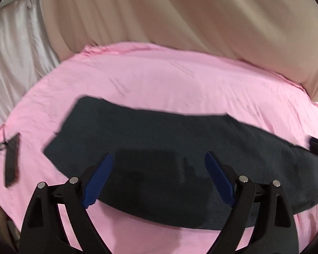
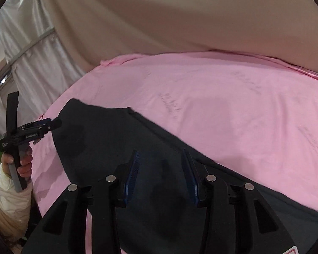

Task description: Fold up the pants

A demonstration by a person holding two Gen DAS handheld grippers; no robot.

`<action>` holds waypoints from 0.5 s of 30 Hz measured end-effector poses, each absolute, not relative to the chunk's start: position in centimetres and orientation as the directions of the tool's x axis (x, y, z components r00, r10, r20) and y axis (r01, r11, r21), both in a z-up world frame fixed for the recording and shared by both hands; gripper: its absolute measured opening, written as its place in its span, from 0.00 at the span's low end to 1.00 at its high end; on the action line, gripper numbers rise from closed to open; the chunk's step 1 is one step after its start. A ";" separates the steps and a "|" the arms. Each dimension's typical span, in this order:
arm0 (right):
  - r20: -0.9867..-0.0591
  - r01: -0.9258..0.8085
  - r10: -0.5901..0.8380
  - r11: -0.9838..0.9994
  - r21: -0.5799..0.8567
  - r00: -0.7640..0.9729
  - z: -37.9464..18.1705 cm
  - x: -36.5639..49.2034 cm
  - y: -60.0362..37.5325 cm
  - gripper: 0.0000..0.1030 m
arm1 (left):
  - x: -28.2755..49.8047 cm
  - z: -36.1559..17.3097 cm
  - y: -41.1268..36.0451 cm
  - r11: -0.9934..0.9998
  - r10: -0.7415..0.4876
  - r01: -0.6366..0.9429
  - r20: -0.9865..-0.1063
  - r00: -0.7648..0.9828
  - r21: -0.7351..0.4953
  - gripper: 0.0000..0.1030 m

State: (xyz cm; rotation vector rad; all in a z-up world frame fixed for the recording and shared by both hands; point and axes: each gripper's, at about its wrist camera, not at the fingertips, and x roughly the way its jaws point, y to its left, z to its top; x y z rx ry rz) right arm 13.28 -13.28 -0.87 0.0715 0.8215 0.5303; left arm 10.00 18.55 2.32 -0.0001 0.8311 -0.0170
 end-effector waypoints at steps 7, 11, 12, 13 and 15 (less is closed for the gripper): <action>-0.749 -0.506 0.485 0.831 0.232 0.452 -5.1 20.5 -4.7 0.37 | 10.0 -0.7 18.8 1.000 0.016 -0.010 -0.743 0.669 0.012 0.84; -0.749 -0.538 0.454 0.829 0.155 0.483 -4.9 21.5 -2.7 0.03 | 10.4 -2.2 18.7 1.000 0.014 -0.005 -0.759 0.651 0.015 0.84; -0.728 -0.541 0.445 0.833 0.121 0.522 -3.9 21.5 -2.4 0.03 | 10.7 -2.6 18.7 1.000 0.017 -0.008 -0.761 0.648 0.015 0.84; -0.714 -0.537 0.442 0.836 0.109 0.543 -3.3 21.6 -2.4 0.03 | 10.8 -2.8 18.5 1.000 0.019 -0.008 -0.763 0.647 0.019 0.84; -0.715 -0.509 0.418 0.855 0.099 0.561 -3.5 22.8 -2.6 0.01 | 11.3 -3.3 18.2 0.999 0.035 -0.010 -0.766 0.642 0.037 0.84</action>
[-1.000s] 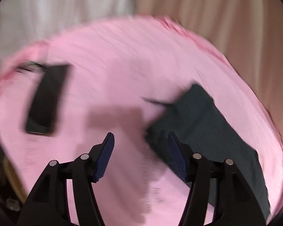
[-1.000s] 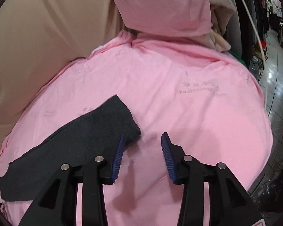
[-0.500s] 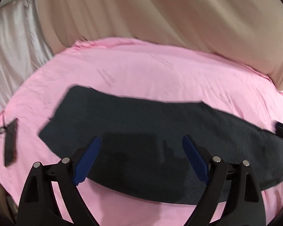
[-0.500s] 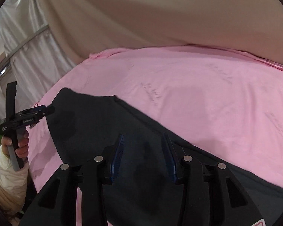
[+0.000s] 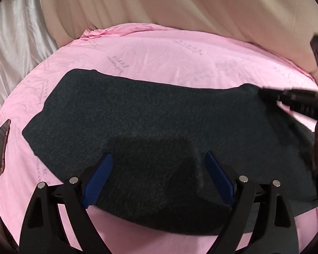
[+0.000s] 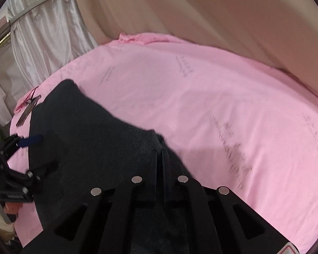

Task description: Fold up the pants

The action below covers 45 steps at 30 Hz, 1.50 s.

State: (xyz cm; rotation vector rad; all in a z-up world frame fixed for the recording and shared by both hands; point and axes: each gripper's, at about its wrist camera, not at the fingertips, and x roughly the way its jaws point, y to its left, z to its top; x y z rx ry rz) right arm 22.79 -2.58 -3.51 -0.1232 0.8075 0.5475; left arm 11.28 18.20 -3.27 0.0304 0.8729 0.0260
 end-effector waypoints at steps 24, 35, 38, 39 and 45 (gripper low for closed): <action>-0.739 -0.283 0.188 0.959 -0.004 0.647 -5.0 7.0 -29.0 0.02 | 8.5 -3.2 11.4 0.994 0.039 0.053 -0.770 0.637 0.094 0.85; -0.644 -0.217 0.198 0.975 0.051 0.739 -3.1 4.8 -31.6 0.11 | 8.2 -3.8 9.5 0.984 0.110 0.043 -0.770 0.629 0.175 0.86; -0.603 -0.043 0.082 0.996 0.078 0.794 -1.5 0.5 -37.7 0.24 | 7.9 -3.6 9.7 0.984 0.111 0.039 -0.769 0.630 0.173 0.86; -0.607 0.048 0.001 0.997 0.064 0.795 -1.4 -1.1 -40.3 0.25 | 7.9 -3.6 9.7 0.984 0.112 0.037 -0.769 0.629 0.173 0.86; -0.651 0.394 -0.243 0.914 0.093 0.719 -3.0 -6.8 -51.3 0.40 | 7.4 -3.6 8.2 0.984 0.111 0.037 -0.768 0.630 0.172 0.86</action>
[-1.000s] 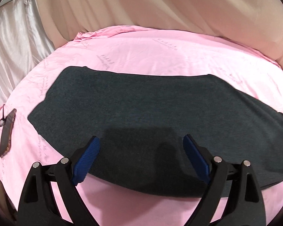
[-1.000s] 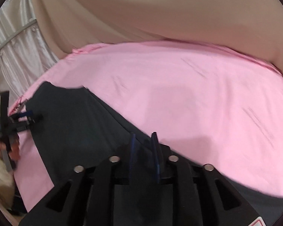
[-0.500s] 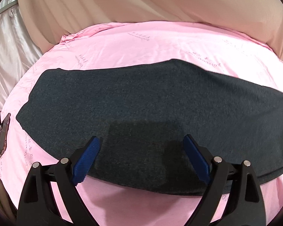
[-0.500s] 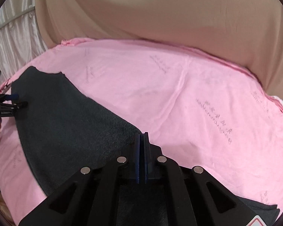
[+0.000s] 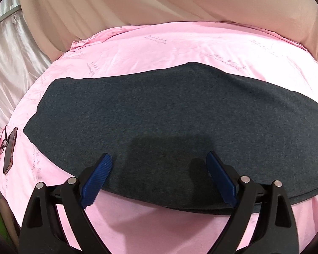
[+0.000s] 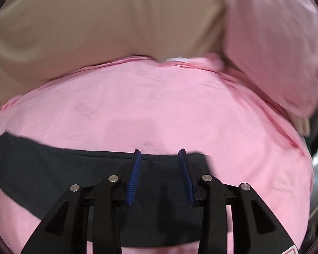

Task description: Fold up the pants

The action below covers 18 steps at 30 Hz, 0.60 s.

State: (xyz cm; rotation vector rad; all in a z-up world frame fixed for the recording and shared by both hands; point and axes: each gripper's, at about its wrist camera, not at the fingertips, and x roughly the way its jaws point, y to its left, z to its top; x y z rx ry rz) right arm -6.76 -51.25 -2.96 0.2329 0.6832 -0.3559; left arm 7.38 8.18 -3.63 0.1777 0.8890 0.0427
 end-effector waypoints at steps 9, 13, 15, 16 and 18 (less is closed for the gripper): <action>-0.720 0.333 -0.169 0.939 0.091 0.673 -5.9 -4.6 -52.9 0.00 | 6.7 -3.8 5.1 0.980 0.113 0.061 -0.775 0.622 0.191 0.86; -0.613 0.382 -0.242 0.918 0.106 0.752 -2.8 -6.4 -54.1 0.00 | 6.5 -3.3 4.7 0.977 0.130 0.051 -0.767 0.628 0.207 0.86; -0.669 0.411 -0.232 0.904 0.120 0.706 -4.3 -6.2 -56.0 0.00 | 6.5 -3.5 4.5 0.974 0.143 0.046 -0.765 0.628 0.220 0.87; -0.701 0.420 -0.211 0.897 0.139 0.681 -5.2 -6.2 -56.5 0.03 | 6.5 -3.6 4.4 0.974 0.147 0.044 -0.767 0.625 0.222 0.86; -0.705 0.394 -0.149 0.897 0.198 0.693 -5.8 -6.7 -56.5 0.13 | 6.5 -3.8 4.3 0.974 0.147 0.043 -0.772 0.618 0.221 0.86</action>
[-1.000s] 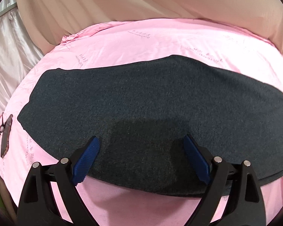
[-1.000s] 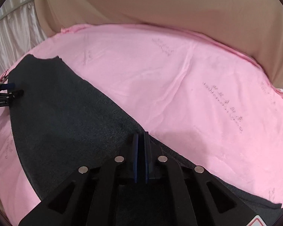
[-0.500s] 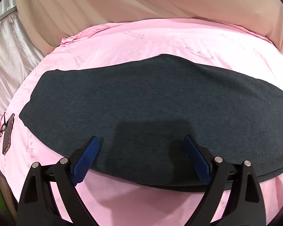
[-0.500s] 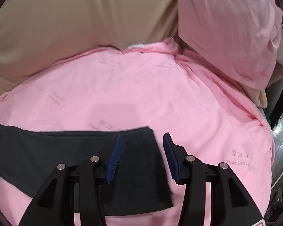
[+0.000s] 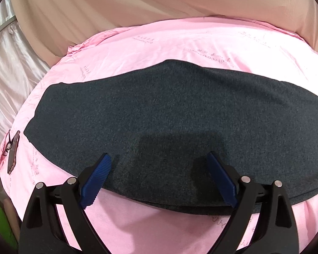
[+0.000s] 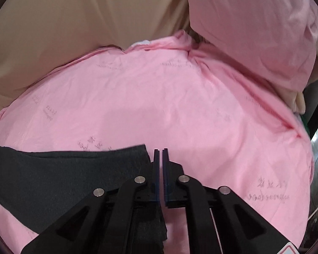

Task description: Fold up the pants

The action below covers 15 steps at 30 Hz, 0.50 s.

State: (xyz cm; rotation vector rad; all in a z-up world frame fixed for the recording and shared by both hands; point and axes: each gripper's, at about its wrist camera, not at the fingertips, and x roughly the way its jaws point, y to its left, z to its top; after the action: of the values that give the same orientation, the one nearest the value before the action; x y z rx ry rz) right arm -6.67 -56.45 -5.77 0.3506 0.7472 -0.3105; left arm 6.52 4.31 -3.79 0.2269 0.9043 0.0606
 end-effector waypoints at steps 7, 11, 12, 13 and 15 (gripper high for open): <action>-0.694 0.305 -0.125 0.942 0.142 0.709 -5.2 -5.1 -54.0 0.46 | 5.9 -3.4 3.1 0.972 0.129 0.072 -0.766 0.630 0.223 0.87; -0.729 0.320 -0.143 0.941 0.109 0.669 -6.1 -3.7 -54.1 0.04 | 5.5 -3.1 2.8 0.972 0.122 0.077 -0.762 0.636 0.220 0.87; -0.688 0.319 -0.153 0.940 0.120 0.709 -4.9 -4.4 -54.1 0.03 | 5.4 -3.0 2.9 0.973 0.124 0.074 -0.760 0.638 0.220 0.87; -0.644 0.323 -0.175 0.939 0.118 0.744 -3.6 -5.1 -54.0 0.03 | 5.3 -2.9 3.0 0.973 0.127 0.070 -0.758 0.639 0.222 0.87; -0.600 0.333 -0.198 0.935 0.121 0.775 -2.3 -5.8 -54.3 0.03 | 5.2 -2.8 3.1 0.972 0.135 0.062 -0.755 0.641 0.226 0.87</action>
State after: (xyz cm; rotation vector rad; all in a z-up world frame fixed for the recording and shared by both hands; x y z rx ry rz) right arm -5.83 -54.28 -2.32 0.2269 0.6217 -0.2900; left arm 5.21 3.13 -2.82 0.2412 0.8761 0.0418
